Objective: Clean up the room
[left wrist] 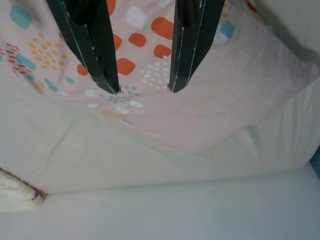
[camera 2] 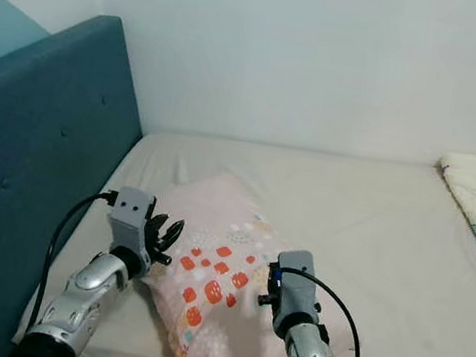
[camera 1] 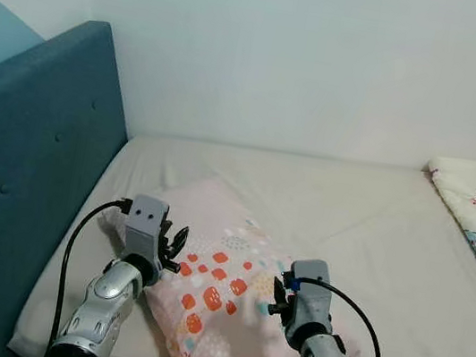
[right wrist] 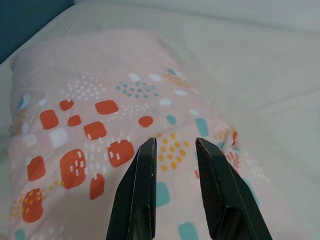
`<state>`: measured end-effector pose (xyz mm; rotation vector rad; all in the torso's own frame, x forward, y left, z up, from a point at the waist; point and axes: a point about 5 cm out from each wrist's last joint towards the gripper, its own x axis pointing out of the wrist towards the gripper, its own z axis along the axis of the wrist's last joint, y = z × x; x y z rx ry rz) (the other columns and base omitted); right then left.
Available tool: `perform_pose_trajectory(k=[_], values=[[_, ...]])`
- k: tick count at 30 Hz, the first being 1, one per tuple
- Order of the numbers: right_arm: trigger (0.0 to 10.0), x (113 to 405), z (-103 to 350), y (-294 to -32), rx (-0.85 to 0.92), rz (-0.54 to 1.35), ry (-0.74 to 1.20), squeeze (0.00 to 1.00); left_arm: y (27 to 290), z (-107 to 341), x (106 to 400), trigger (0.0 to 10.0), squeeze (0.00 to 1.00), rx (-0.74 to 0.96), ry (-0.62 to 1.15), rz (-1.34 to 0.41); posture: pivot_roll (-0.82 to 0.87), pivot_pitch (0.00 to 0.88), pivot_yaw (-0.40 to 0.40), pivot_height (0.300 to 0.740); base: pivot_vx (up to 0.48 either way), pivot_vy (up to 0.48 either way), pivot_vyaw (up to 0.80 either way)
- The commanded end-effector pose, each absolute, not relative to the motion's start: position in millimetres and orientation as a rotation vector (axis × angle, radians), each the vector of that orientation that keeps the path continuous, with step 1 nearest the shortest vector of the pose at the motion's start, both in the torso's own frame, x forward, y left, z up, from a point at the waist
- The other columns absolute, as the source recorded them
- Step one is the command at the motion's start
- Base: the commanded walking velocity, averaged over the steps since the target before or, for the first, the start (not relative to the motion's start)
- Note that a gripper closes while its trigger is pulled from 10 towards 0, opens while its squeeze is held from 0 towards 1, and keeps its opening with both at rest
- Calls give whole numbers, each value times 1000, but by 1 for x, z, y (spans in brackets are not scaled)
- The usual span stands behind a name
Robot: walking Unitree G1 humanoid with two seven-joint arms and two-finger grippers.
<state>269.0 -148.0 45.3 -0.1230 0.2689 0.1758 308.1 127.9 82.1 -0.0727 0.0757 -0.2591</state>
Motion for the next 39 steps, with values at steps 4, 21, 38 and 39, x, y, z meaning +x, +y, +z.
perform_pose_trajectory(k=[4,21,38,39], values=[[10000,270,48,-145,-101,181,266,0,133,75,304,10000,0,-68,114,-216,-39,2,26,675,0,0,0],[10000,276,50,-141,-107,211,256,0,139,75,309,10000,0,-56,131,-191,-30,0,19,580,0,0,0],[10000,273,51,-140,-103,213,243,0,140,78,310,10000,0,-87,129,-190,-23,0,22,580,0,0,0],[10000,274,51,-140,-100,211,243,0,139,79,310,10000,0,-94,123,-195,-24,0,22,580,0,0,0]])
